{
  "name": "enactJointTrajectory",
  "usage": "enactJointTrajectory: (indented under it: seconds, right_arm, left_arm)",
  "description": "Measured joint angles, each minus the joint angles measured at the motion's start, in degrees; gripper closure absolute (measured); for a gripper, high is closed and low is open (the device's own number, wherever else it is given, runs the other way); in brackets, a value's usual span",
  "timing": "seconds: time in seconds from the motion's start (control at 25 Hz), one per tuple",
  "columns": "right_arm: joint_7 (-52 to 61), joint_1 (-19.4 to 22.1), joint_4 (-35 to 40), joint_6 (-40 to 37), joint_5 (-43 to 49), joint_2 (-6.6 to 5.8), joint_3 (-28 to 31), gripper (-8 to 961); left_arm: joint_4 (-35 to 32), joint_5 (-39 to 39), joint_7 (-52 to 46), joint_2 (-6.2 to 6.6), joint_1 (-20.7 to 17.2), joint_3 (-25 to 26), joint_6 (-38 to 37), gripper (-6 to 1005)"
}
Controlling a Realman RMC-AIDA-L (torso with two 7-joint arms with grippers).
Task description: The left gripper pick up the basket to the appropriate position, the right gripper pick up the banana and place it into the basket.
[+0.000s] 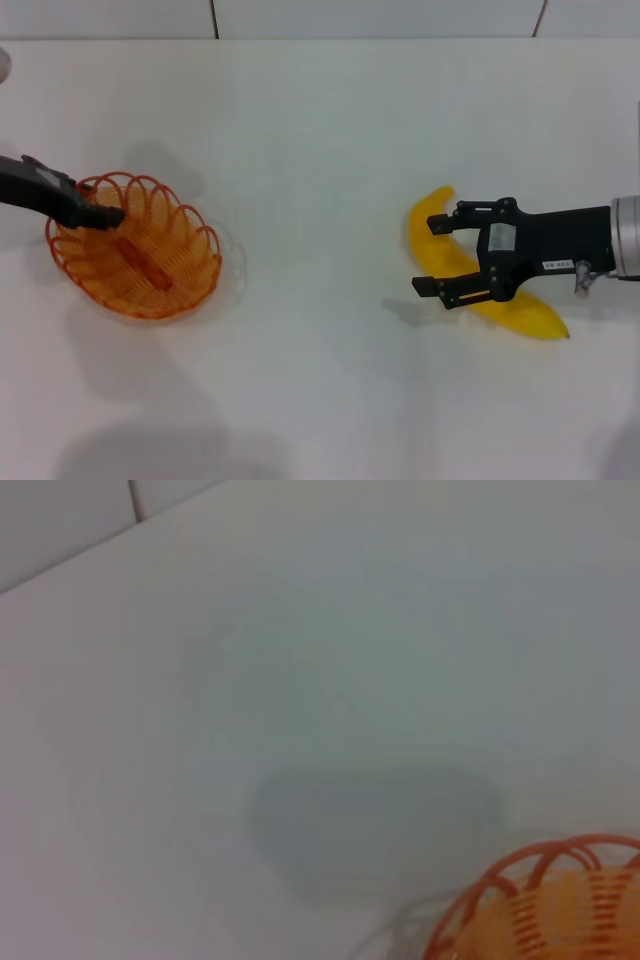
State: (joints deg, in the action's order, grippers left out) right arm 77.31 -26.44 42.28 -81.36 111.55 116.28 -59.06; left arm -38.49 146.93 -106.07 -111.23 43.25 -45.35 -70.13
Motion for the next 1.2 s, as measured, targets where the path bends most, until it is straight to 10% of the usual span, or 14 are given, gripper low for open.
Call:
enactJointTrajectory:
  seconds: [0.16,0.48,1.2]
  right_arm:
    - [0.0,-0.2,-0.4,0.9,0.8,0.00,0.0,59]
    - [-0.2,-0.7,-1.6,1.2,1.3,0.00,0.0,60]
    - [-0.2,-1.0,-1.9,1.2,1.3,0.00,0.0,60]
  left_arm:
    - [-0.1,0.4,-0.2,-0.03,0.0,-0.2,0.0,329]
    - [-0.5,0.5,-0.4,-0.16,0.0,-0.2,0.0,766]
    - [-5.5,-0.8,-0.5,-2.30,-0.4,0.4,0.0,881]
